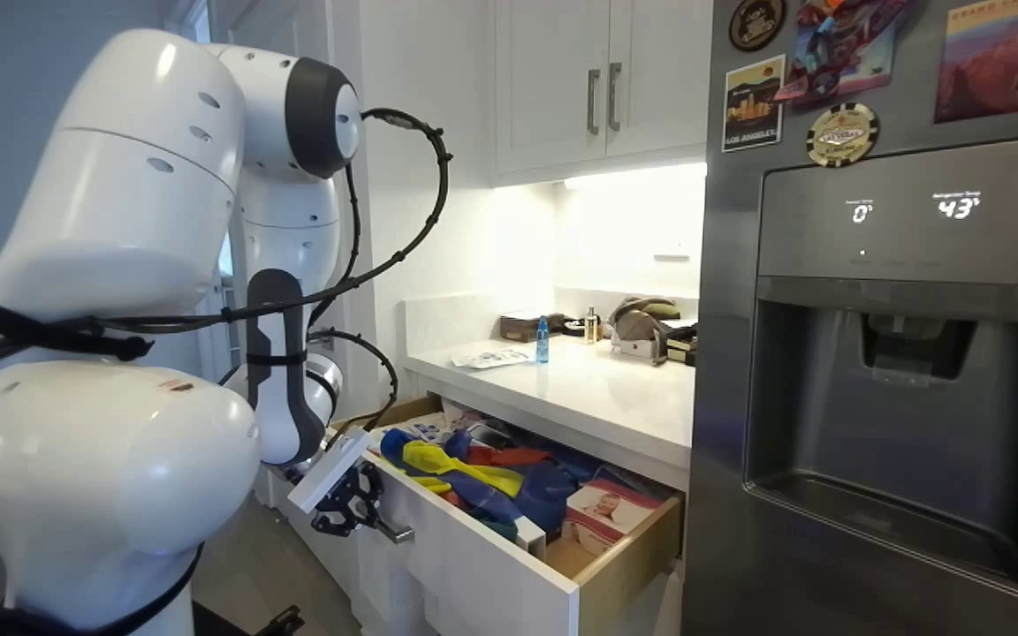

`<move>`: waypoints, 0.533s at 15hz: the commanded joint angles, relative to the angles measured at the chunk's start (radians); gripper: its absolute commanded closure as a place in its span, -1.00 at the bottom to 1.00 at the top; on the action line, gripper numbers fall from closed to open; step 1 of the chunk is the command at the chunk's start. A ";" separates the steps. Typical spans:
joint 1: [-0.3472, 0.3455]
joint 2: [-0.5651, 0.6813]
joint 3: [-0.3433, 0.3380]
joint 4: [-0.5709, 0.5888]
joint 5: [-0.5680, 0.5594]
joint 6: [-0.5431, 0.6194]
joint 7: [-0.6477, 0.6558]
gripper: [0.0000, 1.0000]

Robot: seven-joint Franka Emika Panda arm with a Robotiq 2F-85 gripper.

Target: Open the drawer

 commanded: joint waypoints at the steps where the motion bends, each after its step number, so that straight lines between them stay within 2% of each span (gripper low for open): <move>1: -0.047 -0.167 -0.008 -0.198 0.143 -0.015 -0.100 0.95; 3: -0.038 -0.177 0.004 -0.218 0.144 -0.020 -0.076 0.95; 4: -0.035 -0.182 0.011 -0.228 0.147 -0.022 -0.068 0.74; 5: -0.031 -0.187 0.017 -0.237 0.149 -0.024 -0.060 0.29; 8: -0.022 -0.202 0.030 -0.254 0.162 -0.027 -0.037 0.28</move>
